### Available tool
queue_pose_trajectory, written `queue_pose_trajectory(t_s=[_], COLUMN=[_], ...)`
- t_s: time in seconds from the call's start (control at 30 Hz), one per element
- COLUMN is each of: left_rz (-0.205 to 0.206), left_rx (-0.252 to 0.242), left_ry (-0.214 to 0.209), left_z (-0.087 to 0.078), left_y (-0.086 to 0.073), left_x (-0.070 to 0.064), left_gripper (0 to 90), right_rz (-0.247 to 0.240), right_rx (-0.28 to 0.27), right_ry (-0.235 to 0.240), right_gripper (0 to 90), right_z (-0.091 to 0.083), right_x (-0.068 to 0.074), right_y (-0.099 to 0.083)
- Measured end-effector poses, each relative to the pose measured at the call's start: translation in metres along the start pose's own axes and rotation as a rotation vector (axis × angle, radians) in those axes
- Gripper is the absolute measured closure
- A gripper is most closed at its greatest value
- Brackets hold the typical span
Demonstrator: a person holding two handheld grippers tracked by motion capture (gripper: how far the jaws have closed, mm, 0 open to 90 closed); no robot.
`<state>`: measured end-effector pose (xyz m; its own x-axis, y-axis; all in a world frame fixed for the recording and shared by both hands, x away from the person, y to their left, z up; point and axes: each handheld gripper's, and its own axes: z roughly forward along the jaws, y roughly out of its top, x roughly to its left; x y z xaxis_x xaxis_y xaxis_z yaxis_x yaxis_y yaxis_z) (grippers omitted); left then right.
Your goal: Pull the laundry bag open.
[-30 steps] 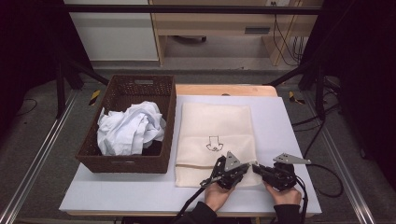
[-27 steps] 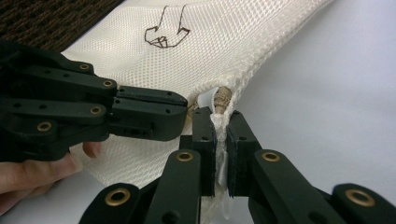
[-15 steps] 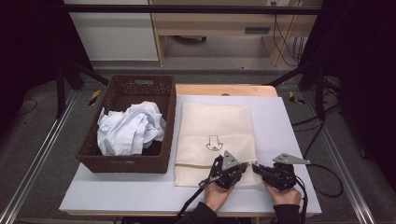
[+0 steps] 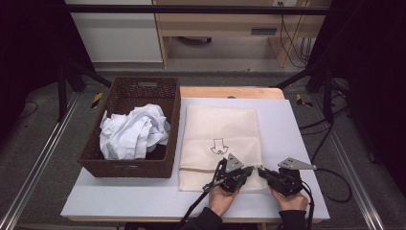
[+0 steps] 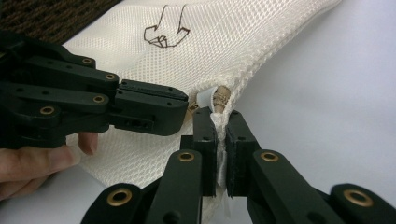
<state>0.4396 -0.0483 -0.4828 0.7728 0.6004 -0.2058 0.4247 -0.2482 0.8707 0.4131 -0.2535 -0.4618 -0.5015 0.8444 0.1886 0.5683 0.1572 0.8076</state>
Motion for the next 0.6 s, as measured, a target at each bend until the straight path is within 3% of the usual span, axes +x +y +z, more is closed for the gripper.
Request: queue_pose_trajectory(t_s=[0.1,0.13,0.17,0.2,0.23,0.27,0.33,0.47,0.6], left_rz=[0.003,0.035,0.022,-0.032,-0.034,0.002,0.032,-0.001,0.023], left_rx=[-0.001,0.018,0.022,-0.008,-0.023,-0.015,-0.003,0.009,0.019], left_ry=[0.009,0.062,0.062,-0.002,-0.018,0.005,0.013,-0.011,-0.007], left_z=[-0.001,-0.001,-0.002,-0.006,-0.009,-0.01,-0.008,-0.007,-0.008], left_y=[0.001,0.0,-0.003,-0.003,-0.002,0.0,0.0,-0.003,-0.002], left_x=[-0.001,-0.001,0.004,0.009,0.009,0.005,0.001,0.007,0.007], left_gripper=[86.8,86.8,86.8,86.8,86.7,86.7,86.7,86.6,86.5], right_rz=[0.008,0.017,0.015,0.04,0.085,0.104,0.067,0.056,0.053], right_rx=[-0.011,-0.009,-0.026,-0.036,-0.059,-0.076,-0.068,-0.055,-0.043], right_ry=[0.006,0.005,-0.026,-0.019,0.017,0.037,-0.006,0.003,0.004], right_gripper=[85.5,85.6,85.6,85.6,85.5,85.5,85.6,85.3,85.1], right_z=[-0.001,-0.001,-0.004,-0.008,-0.011,-0.013,-0.011,-0.01,-0.009], right_x=[-0.001,-0.002,-0.003,-0.008,-0.014,-0.016,-0.012,-0.012,-0.012], right_y=[0.0,0.0,0.0,0.0,-0.001,-0.002,0.0,-0.001,-0.003])
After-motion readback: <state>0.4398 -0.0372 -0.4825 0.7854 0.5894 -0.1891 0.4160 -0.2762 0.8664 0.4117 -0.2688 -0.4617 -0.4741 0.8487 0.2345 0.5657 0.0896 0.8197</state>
